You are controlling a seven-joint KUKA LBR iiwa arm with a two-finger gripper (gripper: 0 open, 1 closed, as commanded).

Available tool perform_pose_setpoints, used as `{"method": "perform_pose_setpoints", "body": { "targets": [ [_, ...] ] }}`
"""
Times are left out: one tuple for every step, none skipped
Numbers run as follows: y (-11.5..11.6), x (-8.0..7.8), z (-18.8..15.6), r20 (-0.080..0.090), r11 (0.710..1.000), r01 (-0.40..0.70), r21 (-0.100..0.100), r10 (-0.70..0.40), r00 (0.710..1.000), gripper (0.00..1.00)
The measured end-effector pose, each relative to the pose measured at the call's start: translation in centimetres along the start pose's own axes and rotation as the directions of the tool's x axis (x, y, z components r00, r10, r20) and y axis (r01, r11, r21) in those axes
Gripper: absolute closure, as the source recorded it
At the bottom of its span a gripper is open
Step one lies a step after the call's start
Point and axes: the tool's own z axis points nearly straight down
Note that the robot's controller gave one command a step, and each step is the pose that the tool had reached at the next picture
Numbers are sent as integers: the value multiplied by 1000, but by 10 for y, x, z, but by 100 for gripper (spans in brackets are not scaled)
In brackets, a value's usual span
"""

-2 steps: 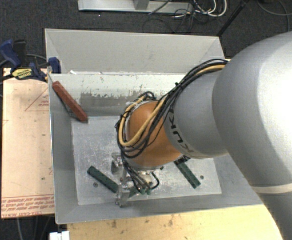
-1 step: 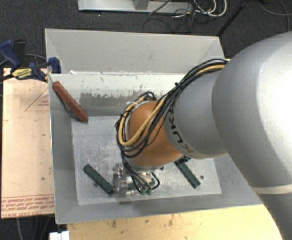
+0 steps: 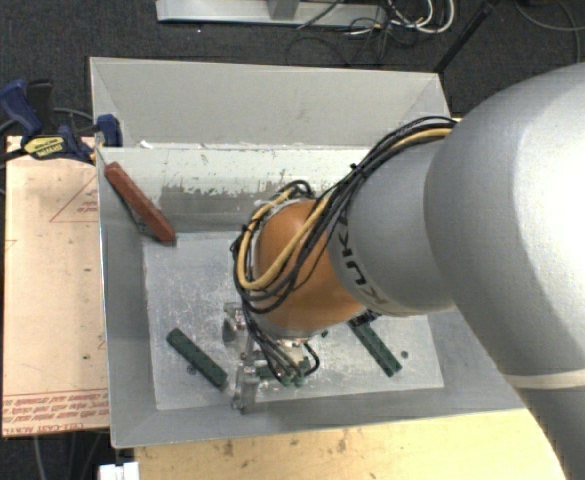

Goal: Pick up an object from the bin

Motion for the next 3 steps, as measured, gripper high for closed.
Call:
{"method": "perform_pose_setpoints", "body": {
  "targets": [
    [9, -11, 6, -8, 969, -248, 4, 248, 969, 0],
    [8, -11, 6, -8, 968, -250, 4, 250, 968, 100],
    [8, -11, 6, -8, 968, -250, 4, 250, 968, 0]
  ]
}}
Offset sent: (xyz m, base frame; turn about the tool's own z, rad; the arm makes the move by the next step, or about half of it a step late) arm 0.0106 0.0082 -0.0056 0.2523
